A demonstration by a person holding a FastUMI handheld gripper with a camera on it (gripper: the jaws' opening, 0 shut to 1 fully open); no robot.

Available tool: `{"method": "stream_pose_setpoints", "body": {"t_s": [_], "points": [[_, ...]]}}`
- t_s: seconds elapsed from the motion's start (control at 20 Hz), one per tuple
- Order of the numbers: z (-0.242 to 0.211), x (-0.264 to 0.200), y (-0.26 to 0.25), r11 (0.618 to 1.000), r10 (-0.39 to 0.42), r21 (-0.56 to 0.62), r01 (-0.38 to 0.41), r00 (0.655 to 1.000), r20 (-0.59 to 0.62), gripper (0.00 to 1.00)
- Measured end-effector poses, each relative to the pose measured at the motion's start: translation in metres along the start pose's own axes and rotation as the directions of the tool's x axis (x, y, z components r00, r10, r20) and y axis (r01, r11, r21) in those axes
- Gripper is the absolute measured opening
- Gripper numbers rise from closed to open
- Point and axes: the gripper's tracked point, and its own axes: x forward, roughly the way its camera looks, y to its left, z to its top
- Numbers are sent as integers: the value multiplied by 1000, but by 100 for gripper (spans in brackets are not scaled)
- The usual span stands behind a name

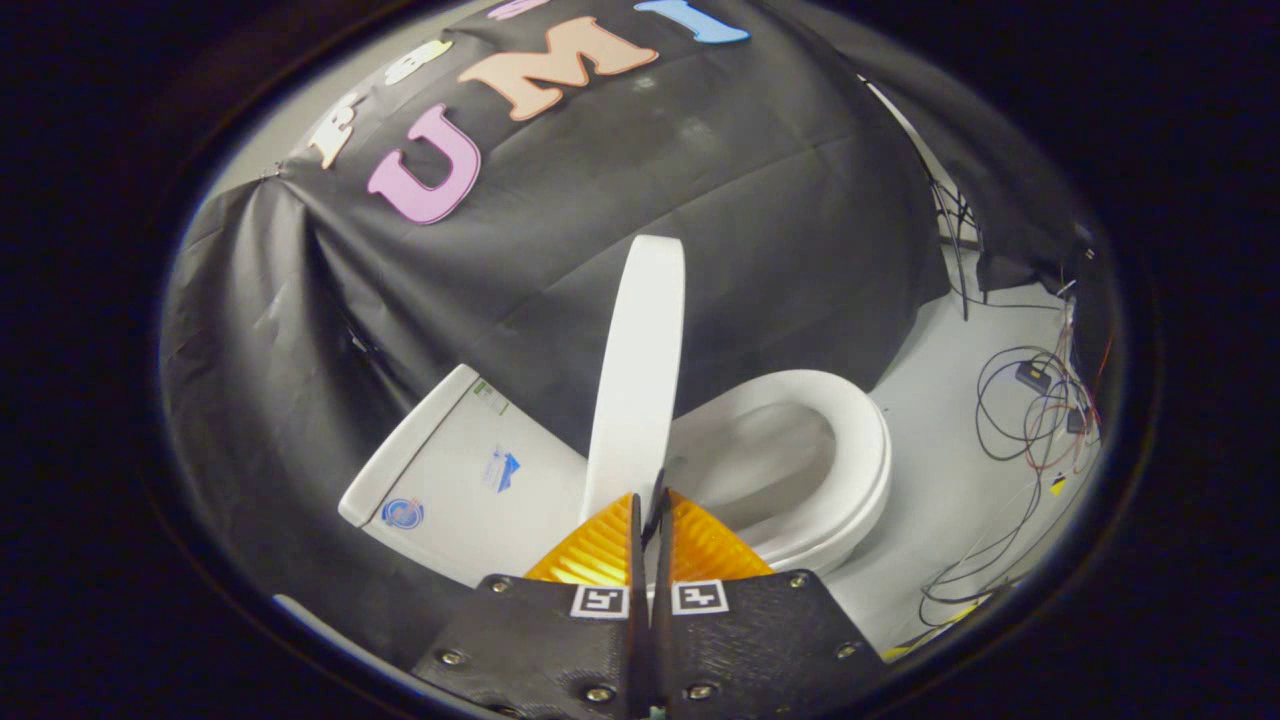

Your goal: Open the toilet lid.

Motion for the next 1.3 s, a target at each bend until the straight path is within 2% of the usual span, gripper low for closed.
{"method": "stream_pose_setpoints", "body": {"t_s": [0.55, 1.0, 1.3], "points": [[7, -5, 43, 977, 36, -210, -26, 998, 43, 2], [6, -5, 86, 949, 73, -311, -43, 994, 86, 2], [0, 1, 129, 912, 78, -409, -25, 991, 113, 2]]}}
